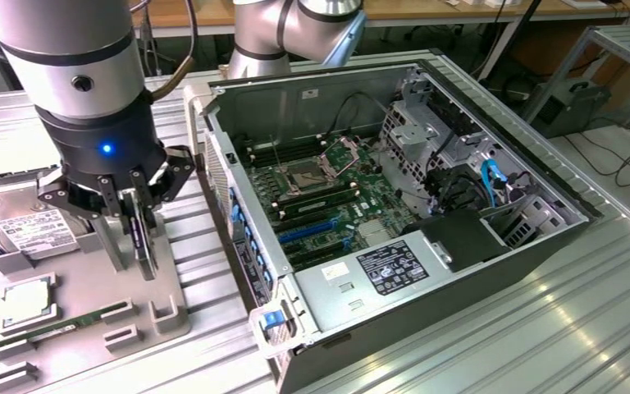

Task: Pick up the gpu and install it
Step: 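Pick up the gpu and move the gpu toward the slot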

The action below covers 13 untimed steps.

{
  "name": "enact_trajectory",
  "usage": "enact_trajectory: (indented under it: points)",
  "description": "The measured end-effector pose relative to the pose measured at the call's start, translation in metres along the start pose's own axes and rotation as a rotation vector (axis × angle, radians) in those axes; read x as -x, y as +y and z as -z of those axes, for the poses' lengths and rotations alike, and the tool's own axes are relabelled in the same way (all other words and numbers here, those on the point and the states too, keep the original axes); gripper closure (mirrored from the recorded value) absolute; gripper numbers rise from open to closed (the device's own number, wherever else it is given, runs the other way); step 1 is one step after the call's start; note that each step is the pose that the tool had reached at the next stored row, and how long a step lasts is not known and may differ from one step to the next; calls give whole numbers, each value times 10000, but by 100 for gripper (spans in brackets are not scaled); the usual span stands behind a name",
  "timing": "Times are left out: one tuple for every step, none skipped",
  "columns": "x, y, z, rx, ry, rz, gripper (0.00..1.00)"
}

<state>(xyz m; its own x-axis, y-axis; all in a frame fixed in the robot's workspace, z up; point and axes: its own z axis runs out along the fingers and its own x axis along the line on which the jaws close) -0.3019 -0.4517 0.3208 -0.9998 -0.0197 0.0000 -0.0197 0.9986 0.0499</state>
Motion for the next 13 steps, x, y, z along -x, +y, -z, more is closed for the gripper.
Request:
enact_trajectory:
  points:
    - [0,1,21,0,0,0,72]
    - [0,3,57,0,0,0,72]
    - [0,4,83,1,-1,0,72]
    - [1,6,110,0,-1,0,72]
    - [1,9,169,0,0,0,72]
    - [2,11,232,-1,0,0,72]
    - [4,14,276,1,-1,0,72]
    - [5,15,308,1,-1,0,72]
    - [6,17,340,1,-1,0,72]
    - [7,19,373,0,0,0,72]
    - [7,20,406,0,0,0,72]
    - [8,22,438,1,-1,0,72]
    - [10,23,470,1,-1,0,72]
